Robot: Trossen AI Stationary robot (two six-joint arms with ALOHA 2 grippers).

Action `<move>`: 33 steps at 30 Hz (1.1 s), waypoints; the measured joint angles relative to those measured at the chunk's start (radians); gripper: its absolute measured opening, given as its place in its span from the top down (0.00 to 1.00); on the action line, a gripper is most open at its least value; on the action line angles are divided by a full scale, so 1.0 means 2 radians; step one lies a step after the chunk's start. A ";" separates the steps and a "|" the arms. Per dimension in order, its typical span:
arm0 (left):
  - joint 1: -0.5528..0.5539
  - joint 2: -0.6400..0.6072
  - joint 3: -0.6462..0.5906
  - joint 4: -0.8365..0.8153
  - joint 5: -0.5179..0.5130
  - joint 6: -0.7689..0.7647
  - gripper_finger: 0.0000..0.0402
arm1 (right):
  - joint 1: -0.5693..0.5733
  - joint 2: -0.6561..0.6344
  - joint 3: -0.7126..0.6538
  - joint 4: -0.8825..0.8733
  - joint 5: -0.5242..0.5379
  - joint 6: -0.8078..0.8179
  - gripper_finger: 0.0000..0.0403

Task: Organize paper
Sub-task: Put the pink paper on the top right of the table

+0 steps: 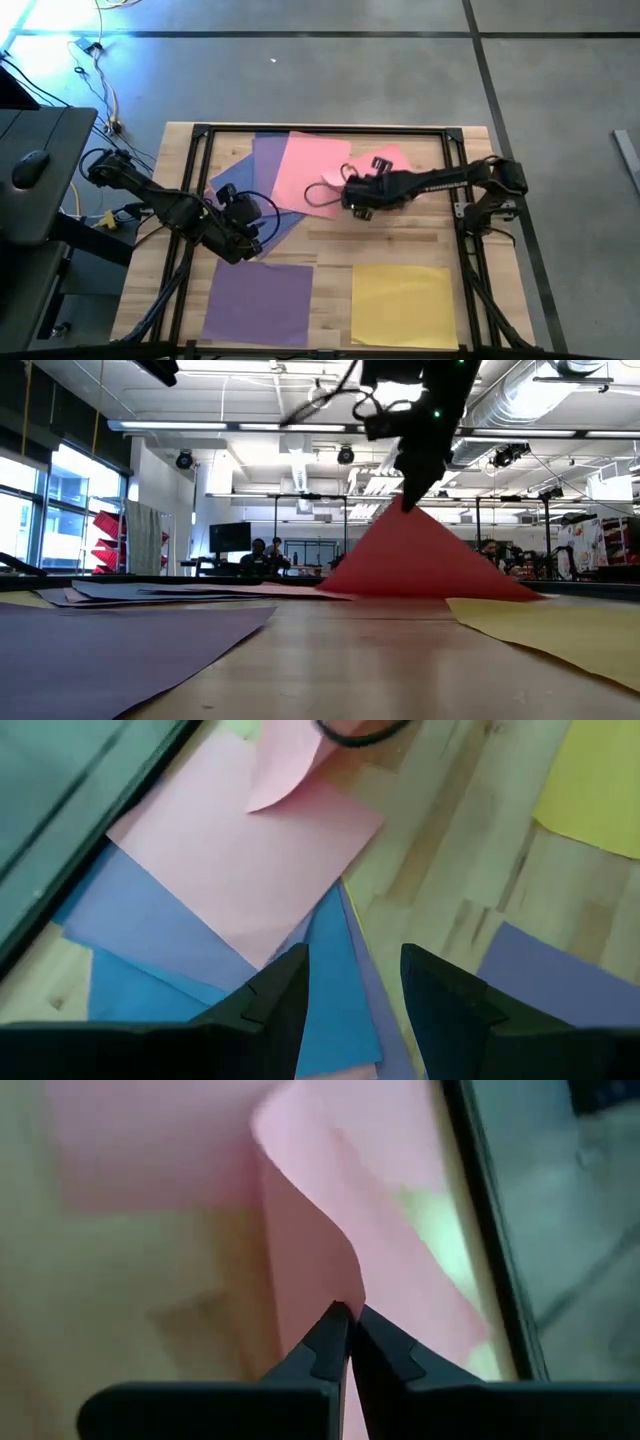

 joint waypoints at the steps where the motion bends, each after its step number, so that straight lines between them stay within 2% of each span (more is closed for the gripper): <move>1: 0.000 0.000 0.000 0.000 -0.002 0.002 0.66 | -0.010 -0.002 0.001 -0.006 0.000 0.002 1.00; 5: 0.000 0.000 0.000 0.000 -0.010 0.009 0.66 | -0.038 0.000 0.011 -0.012 -0.001 0.021 1.00; 11: 0.000 0.000 0.000 -0.006 -0.011 0.010 0.66 | -0.042 0.002 0.098 -0.027 0.026 0.031 1.00; 15: 0.000 0.000 0.000 -0.015 -0.013 0.014 0.66 | -0.053 0.024 0.140 -0.109 0.007 0.062 1.00; 18: 0.000 0.000 0.000 -0.020 -0.016 0.017 0.66 | -0.064 0.047 0.131 -0.136 -0.030 0.081 1.00; 24: 0.000 0.000 0.000 -0.028 -0.018 0.027 0.66 | -0.067 0.072 0.091 -0.127 -0.078 0.125 1.00; 33: 0.000 0.000 0.000 -0.035 -0.024 0.032 0.66 | -0.070 0.104 0.055 -0.094 -0.108 0.159 1.00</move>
